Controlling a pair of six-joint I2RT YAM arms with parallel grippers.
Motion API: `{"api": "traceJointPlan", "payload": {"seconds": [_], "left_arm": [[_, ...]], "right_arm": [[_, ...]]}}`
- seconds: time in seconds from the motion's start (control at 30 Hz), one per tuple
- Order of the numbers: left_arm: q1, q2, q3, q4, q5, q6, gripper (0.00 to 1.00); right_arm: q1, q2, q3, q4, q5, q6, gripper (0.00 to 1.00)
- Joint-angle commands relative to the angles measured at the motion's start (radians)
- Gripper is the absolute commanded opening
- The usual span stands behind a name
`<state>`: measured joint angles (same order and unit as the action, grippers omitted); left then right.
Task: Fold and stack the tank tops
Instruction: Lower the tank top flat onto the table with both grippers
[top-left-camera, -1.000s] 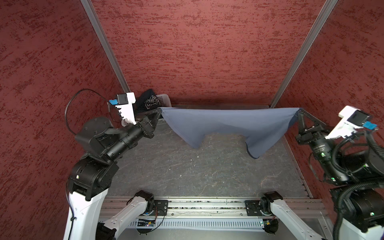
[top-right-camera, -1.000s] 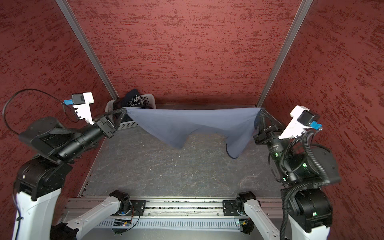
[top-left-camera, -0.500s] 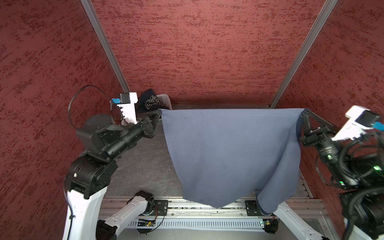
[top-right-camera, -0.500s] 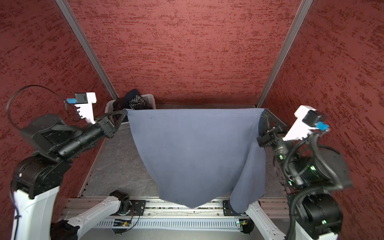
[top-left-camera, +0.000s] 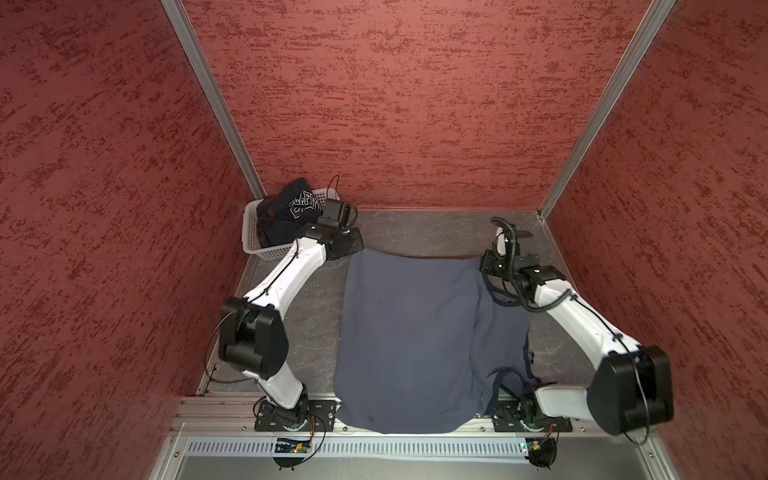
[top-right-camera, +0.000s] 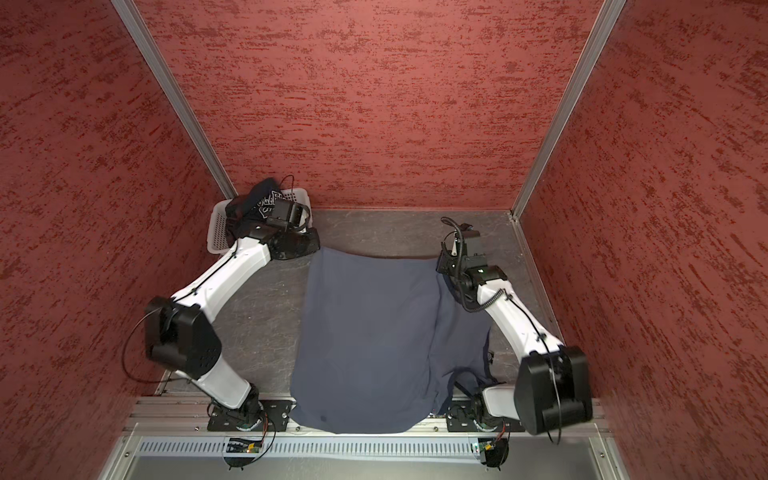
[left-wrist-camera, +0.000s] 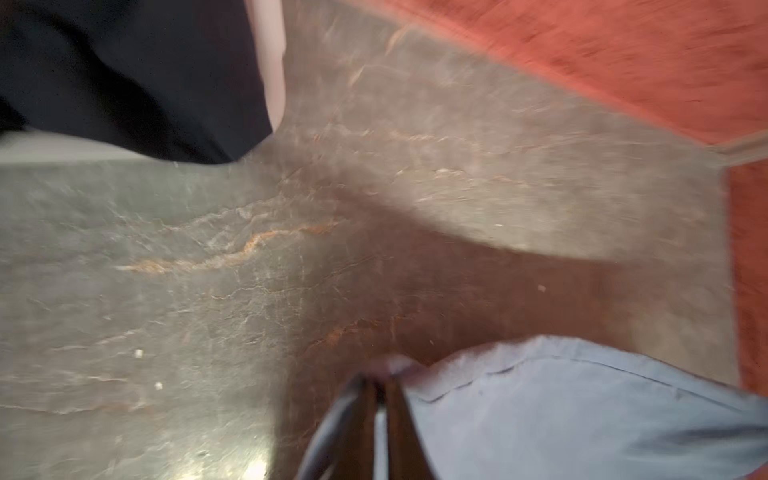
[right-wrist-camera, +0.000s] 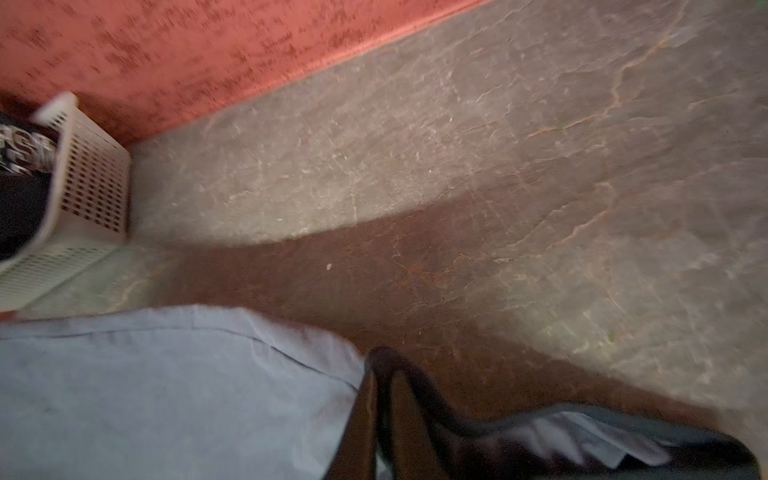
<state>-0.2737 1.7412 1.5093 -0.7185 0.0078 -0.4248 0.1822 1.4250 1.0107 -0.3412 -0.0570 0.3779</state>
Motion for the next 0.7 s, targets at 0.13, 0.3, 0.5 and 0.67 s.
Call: {"api": "traceJointPlan", "payload": {"seconds": [0.13, 0.3, 0.5, 0.67], "left_arm": [[-0.003, -0.003, 0.109, -0.083, -0.195, -0.054, 0.64], [-0.088, -0.179, -0.163, 0.018, -0.046, -0.101, 0.67], [-0.161, -0.228, -0.473, 0.237, 0.072, -0.204, 0.67], [-0.162, -0.099, -0.518, 0.351, 0.121, -0.22, 0.66]], "right_arm": [[-0.035, 0.119, 0.202, -0.058, 0.095, 0.007, 0.63], [-0.074, -0.023, 0.096, -0.153, 0.127, 0.077, 0.7], [-0.151, -0.162, -0.161, -0.159, 0.007, 0.204, 0.7], [-0.215, -0.179, -0.315, -0.097, -0.028, 0.248, 0.69]]}}
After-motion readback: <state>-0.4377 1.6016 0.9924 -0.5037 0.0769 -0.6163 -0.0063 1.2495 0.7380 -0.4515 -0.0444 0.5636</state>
